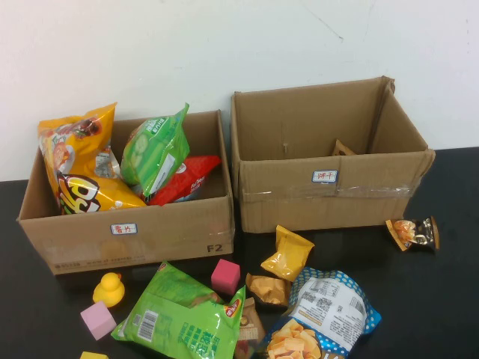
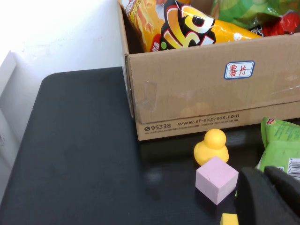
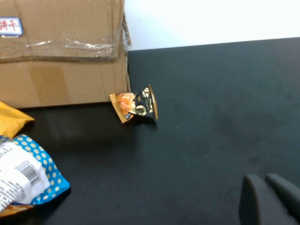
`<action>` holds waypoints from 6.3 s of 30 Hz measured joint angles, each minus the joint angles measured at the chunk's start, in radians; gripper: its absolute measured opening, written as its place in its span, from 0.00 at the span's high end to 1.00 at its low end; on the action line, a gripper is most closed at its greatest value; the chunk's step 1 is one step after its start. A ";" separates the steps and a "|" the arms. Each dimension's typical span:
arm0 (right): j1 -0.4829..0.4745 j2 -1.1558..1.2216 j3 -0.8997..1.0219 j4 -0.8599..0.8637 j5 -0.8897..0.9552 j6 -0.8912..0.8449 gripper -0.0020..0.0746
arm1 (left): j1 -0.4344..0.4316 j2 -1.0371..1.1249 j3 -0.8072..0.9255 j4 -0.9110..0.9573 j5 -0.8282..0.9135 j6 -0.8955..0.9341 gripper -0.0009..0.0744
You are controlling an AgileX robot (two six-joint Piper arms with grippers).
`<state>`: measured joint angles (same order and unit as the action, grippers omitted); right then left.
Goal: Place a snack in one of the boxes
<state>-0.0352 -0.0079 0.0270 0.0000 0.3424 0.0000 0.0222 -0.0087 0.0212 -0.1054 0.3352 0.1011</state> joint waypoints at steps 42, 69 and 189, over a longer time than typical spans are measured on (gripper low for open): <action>0.000 0.000 0.002 -0.009 -0.470 0.000 0.98 | 0.000 0.000 0.005 -0.030 -0.425 -0.015 0.99; 0.000 0.052 -0.347 -0.152 -0.190 0.008 0.98 | 0.000 -0.001 -0.194 -0.016 -0.424 -0.260 0.99; 0.055 1.881 -0.865 -1.741 -0.958 1.845 0.94 | 0.000 0.251 -0.261 0.113 -0.149 -0.052 0.99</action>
<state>0.0199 1.8734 -0.8377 -1.7410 -0.6155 1.8451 0.0222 0.2418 -0.2393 0.0076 0.1867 0.0488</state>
